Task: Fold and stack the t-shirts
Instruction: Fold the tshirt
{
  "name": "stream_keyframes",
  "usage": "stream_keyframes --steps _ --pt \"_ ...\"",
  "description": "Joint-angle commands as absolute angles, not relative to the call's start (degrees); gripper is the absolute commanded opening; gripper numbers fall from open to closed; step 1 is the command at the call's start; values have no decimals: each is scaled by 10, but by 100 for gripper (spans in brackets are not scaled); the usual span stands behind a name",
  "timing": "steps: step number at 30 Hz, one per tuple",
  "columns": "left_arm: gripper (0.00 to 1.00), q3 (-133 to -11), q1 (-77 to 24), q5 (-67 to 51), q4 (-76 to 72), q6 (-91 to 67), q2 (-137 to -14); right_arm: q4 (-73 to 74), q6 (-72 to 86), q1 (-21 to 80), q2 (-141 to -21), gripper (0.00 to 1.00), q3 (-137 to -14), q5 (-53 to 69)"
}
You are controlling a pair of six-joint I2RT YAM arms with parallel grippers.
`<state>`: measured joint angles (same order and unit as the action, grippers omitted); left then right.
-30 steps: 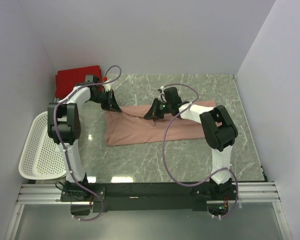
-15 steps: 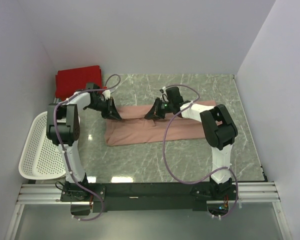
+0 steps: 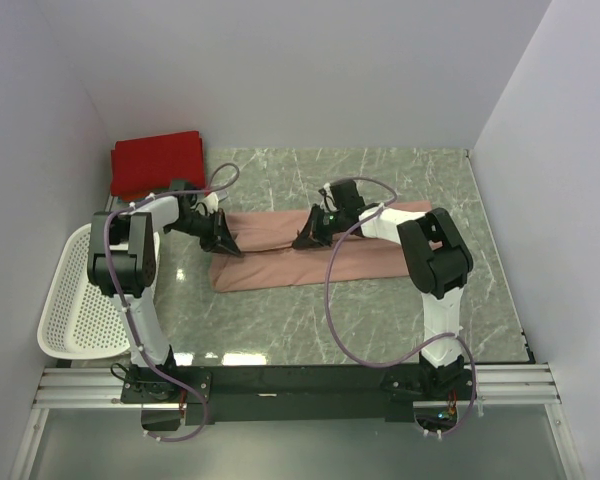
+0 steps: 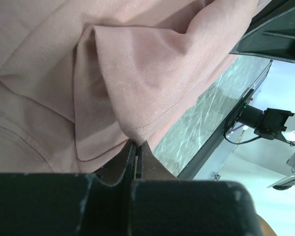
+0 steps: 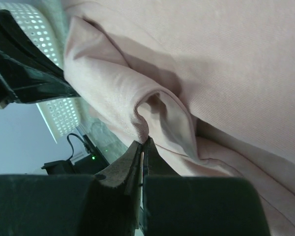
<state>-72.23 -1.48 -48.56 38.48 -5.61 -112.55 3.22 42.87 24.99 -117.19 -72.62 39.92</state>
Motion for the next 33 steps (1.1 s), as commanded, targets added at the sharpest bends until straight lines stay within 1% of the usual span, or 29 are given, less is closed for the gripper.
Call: stream_keyframes --steps 1,6,8,9,10,11,12,13,14,18,20,22,25,27,29,30,33 --pt "1 -714 -11 -470 376 -44 -1111 60 410 247 -1167 0 -723 385" --pt "2 -699 -11 -474 378 -47 -1106 66 412 257 -1138 0 -701 392" --pt "11 -696 -11 -474 377 -47 -1107 75 407 262 -1136 0 -700 393" --pt "17 -696 -11 -475 377 -47 -1107 82 400 263 -1138 10 -702 394" --pt "25 -699 -11 -475 383 -43 -1106 101 396 263 -1142 16 -710 396" --pt "27 -700 -11 -475 388 -40 -1098 118 375 260 -1141 32 -716 396" --pt "30 -702 -10 -476 394 -34 -1092 136 359 257 -1138 38 -725 397" --pt "33 -704 -10 -476 402 -25 -1083 174 339 252 -1125 42 -738 403" --pt "34 -703 -10 -476 406 -21 -1062 190 300 240 -1115 46 -744 409" --pt "34 -678 -15 -469 372 -40 -1001 248 203 204 -1064 47 -772 448" --pt "34 -673 -34 -461 342 -52 -981 304 129 187 -1065 45 -797 466" --pt "35 -675 -55 -447 318 -70 -975 379 78 159 -1080 44 -848 448" --pt "35 -692 -106 -425 273 -97 -990 472 -16 123 -1120 41 -919 376" --pt "34 -720 -126 -418 253 -112 -1022 524 -64 96 -1144 38 -968 320" --pt "34 -742 -146 -390 248 -123 -1060 552 -102 80 -1177 35 -996 286" --pt "33 -760 -149 -382 247 -133 -1074 562 -114 71 -1186 35 -1018 241" --pt "32 -793 -156 -329 274 -135 -1116 584 -161 47 -1217 34 -1049 166"
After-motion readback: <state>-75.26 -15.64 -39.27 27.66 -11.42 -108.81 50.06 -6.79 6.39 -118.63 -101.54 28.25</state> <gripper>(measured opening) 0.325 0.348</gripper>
